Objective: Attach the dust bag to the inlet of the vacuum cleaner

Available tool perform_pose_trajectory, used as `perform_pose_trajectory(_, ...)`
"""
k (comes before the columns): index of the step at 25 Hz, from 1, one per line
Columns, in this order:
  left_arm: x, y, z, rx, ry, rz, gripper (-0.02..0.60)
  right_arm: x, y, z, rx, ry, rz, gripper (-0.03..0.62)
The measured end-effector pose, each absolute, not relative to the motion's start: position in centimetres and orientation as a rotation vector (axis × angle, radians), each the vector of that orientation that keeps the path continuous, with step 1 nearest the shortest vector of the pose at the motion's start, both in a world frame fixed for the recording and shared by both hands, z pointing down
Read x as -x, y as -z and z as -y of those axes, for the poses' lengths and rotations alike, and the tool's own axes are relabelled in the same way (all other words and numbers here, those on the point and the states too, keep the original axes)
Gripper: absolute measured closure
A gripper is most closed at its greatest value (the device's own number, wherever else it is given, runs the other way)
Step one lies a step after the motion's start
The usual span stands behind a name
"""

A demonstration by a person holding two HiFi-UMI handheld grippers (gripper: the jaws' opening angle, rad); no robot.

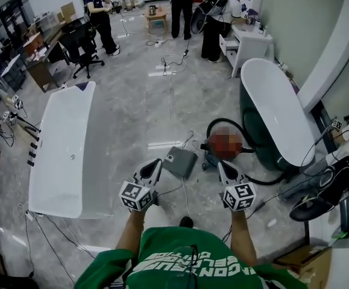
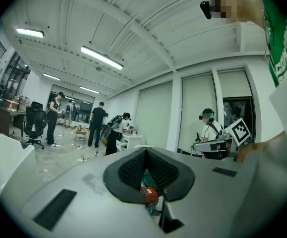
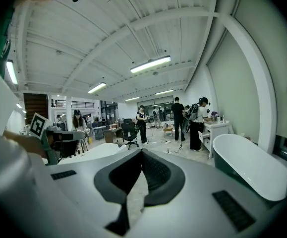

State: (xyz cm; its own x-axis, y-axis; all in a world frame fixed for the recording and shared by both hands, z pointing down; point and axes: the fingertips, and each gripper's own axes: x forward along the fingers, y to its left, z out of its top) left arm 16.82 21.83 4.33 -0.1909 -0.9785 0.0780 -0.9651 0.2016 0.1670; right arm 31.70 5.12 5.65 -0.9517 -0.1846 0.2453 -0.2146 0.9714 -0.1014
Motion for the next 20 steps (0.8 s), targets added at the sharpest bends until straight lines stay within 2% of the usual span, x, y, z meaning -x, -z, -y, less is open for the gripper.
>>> perform_pose_trajectory(9,-13.8,-6.3,-16.6,-2.024,0.118,2.151,0.580,-29.6,-7.2,-2.1,-0.448,-0.196,2.853,0.588)
perform_pose_trajectory(20,-1.7,-8.1,-12.0,-2.212,0.128,1.902,0.580,-18.7,-8.3,-0.4,-0.680,-0.227,2.785,0.588)
